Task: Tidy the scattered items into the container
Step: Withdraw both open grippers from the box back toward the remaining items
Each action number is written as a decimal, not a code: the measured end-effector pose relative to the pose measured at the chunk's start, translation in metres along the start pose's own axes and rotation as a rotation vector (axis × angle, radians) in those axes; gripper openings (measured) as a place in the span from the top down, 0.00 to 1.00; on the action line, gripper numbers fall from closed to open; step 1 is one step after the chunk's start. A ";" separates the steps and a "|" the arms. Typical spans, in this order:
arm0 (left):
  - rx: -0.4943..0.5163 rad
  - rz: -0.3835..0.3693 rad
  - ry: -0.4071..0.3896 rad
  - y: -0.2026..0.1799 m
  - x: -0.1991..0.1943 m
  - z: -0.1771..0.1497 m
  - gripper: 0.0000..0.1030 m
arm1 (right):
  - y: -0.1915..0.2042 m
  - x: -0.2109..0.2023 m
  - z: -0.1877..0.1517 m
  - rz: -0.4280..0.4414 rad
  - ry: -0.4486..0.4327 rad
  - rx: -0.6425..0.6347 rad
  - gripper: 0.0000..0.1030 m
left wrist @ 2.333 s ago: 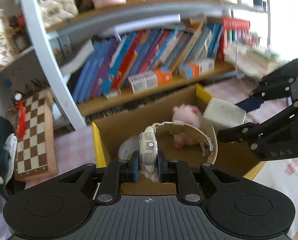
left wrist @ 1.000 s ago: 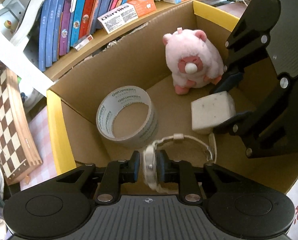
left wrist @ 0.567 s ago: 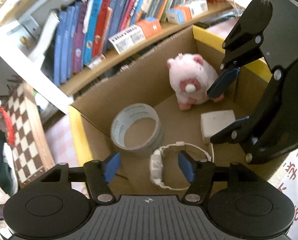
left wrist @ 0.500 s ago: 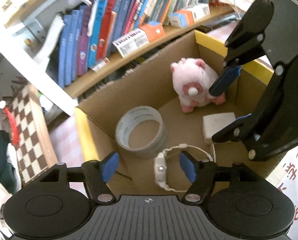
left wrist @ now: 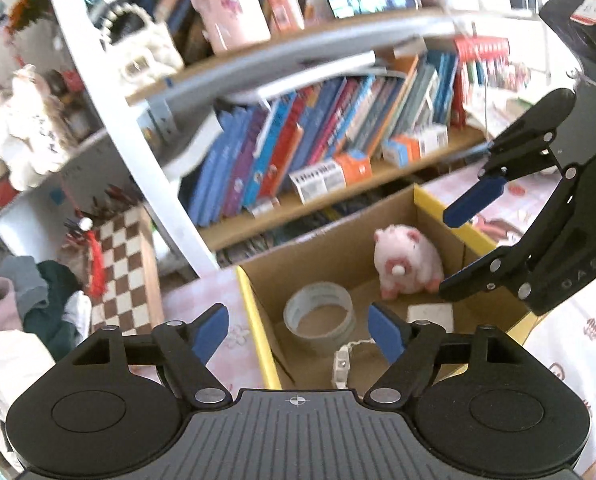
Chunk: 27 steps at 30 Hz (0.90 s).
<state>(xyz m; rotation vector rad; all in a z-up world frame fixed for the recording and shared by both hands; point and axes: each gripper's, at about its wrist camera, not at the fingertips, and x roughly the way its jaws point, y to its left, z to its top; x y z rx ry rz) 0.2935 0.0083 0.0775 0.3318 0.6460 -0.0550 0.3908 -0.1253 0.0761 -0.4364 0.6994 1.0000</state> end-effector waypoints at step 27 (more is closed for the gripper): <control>-0.194 -0.036 -0.107 0.015 -0.110 -0.094 0.12 | 0.111 -0.099 -0.091 -0.373 -0.168 0.277 0.22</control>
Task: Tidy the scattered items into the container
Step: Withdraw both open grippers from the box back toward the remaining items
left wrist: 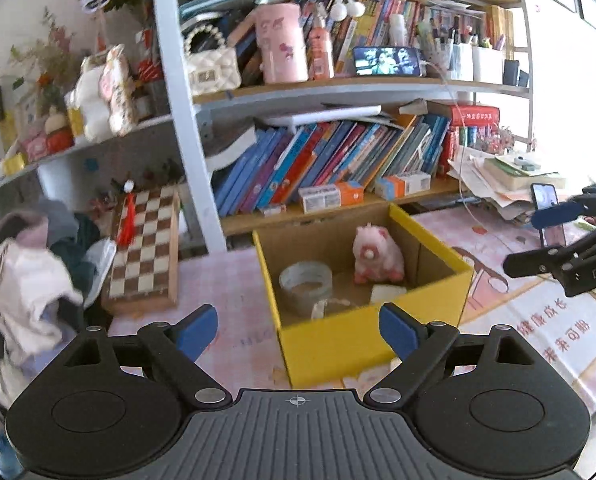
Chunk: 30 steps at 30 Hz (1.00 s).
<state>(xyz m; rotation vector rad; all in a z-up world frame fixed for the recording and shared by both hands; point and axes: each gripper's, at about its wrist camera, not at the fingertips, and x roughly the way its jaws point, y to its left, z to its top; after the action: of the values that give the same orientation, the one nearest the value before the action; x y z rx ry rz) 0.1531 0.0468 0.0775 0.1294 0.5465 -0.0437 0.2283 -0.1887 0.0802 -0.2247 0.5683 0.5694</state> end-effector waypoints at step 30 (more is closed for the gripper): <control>-0.072 -0.068 0.203 -0.029 0.001 -0.108 0.12 | 0.081 0.002 -0.120 -0.083 0.159 0.099 0.19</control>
<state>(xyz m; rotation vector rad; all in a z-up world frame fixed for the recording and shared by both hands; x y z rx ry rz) 0.0963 0.0322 -0.0174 0.0448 0.7545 -0.0779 0.1310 -0.1635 -0.0241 -0.1999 0.7359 0.4444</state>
